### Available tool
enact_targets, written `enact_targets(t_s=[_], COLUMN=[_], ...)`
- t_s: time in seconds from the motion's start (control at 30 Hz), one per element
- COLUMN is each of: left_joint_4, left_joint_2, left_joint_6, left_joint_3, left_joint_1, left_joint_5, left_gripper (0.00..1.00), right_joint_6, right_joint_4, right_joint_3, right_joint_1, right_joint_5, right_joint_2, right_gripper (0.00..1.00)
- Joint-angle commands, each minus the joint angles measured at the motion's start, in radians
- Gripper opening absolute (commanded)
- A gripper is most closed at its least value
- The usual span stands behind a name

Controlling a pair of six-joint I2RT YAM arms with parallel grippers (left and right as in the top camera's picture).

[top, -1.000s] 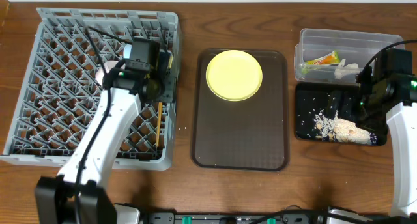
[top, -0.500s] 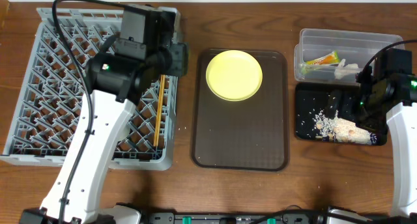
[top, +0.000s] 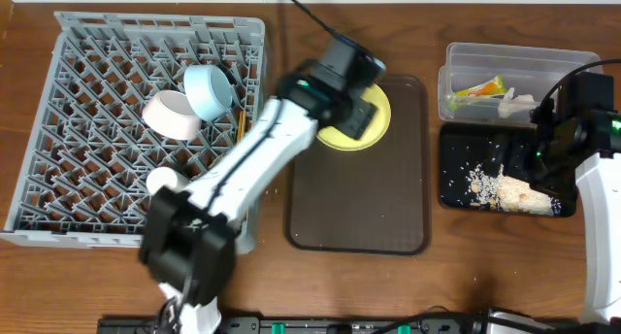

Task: Sort waste into correct bins and load items into the dishwasher
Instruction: 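Reach left gripper to the yellow plate rim and grasp it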

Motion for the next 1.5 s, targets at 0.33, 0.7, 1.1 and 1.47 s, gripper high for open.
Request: enact_targets(t_s=[0.33,0.7,1.1,1.47], left_joint_4=[0.042,0.035,0.012,-0.019], left_joint_2=[0.262,0.336,0.336,0.336], left_joint_6=[0.100,0.092,0.092,0.092], left_joint_3=[0.003,-0.007,-0.014,-0.014], left_joint_1=[-0.142,-0.154,-0.208,-0.241], left_joint_5=[-0.258,-0.282,-0.290,-0.339], left_gripper=[0.71,0.51,0.23,0.08], right_joint_6=[0.000,0.000,0.000,0.000], right_joint_4=[-0.001,-0.002,-0.002,-0.004], right_joint_3=[0.020,0.020,0.020,0.020], right_joint_1=[-0.024,-0.024,-0.024,-0.024], right_joint_5=[-0.002,-0.002,-0.002,-0.002], right_joint_2=[-0.009,-0.009,-0.009,-0.009], right_gripper=[0.99,0.99,0.99,0.99])
